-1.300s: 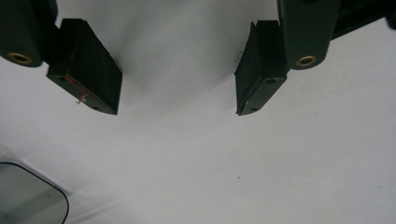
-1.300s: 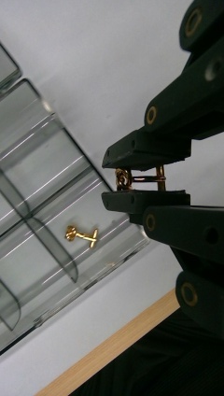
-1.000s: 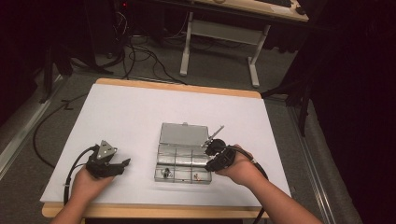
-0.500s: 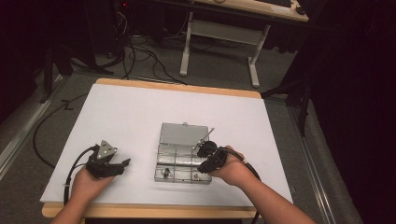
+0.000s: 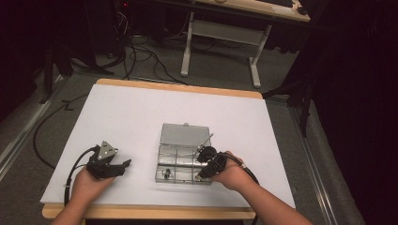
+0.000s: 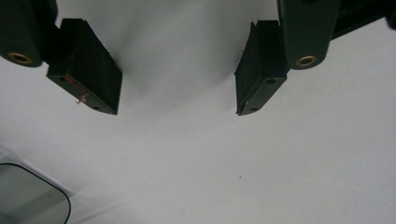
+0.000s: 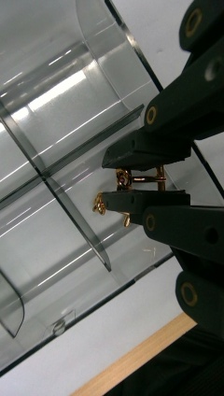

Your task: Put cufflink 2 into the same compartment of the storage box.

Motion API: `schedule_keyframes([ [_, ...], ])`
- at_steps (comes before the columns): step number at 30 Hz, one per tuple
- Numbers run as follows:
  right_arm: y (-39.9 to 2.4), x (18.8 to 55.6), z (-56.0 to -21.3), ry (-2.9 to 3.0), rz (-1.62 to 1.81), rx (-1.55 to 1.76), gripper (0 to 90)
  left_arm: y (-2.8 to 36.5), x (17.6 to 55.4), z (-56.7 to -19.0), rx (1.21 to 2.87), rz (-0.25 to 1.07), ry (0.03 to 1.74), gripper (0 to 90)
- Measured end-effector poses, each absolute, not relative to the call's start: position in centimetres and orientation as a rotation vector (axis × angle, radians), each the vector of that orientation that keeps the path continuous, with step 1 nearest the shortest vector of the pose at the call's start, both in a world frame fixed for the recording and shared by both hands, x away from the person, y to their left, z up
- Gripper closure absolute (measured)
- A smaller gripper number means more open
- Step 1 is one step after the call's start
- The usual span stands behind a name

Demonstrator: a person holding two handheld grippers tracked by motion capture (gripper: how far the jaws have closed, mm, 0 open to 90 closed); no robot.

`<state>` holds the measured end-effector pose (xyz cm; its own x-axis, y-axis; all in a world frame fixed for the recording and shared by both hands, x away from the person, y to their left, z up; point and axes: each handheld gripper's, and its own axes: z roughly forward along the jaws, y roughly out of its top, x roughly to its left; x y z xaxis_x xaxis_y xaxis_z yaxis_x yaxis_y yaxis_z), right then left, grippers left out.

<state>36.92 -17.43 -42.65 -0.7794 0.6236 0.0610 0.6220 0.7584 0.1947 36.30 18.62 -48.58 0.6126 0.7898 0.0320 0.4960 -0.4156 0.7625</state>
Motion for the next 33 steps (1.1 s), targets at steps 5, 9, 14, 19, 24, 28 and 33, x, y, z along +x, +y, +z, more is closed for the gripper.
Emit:
schedule_keyframes([
  [5, -17.5, 36.9, -43.1, 2.939, 0.314, 1.051, 79.0, 18.6, 36.3, -48.6, 2.099, 0.507, 1.008, 32.4],
  [9, -17.6, 36.9, -43.4, 2.940, 0.317, 1.046, 78.8, 18.6, 36.3, -48.6, 2.100, 0.508, 1.008, 32.3],
  [14, -17.6, 36.9, -43.6, 2.936, 0.326, 1.044, 78.5, 18.6, 36.3, -48.6, 2.099, 0.509, 1.009, 32.3],
  [19, -17.6, 36.9, -43.5, 2.939, 0.325, 1.044, 77.7, 18.6, 36.3, -48.6, 2.100, 0.509, 1.009, 32.3],
  [24, -17.6, 36.9, -43.4, 2.936, 0.333, 1.047, 76.4, 18.6, 36.3, -48.6, 2.100, 0.508, 1.009, 32.3],
  [28, -17.6, 36.8, -42.8, 2.932, 0.351, 1.051, 76.4, 18.6, 36.3, -48.6, 2.100, 0.509, 1.009, 32.4],
  [33, -17.8, 36.9, -41.5, 2.924, 0.401, 1.053, 76.4, 18.6, 36.2, -48.6, 2.096, 0.510, 0.999, 32.1],
])
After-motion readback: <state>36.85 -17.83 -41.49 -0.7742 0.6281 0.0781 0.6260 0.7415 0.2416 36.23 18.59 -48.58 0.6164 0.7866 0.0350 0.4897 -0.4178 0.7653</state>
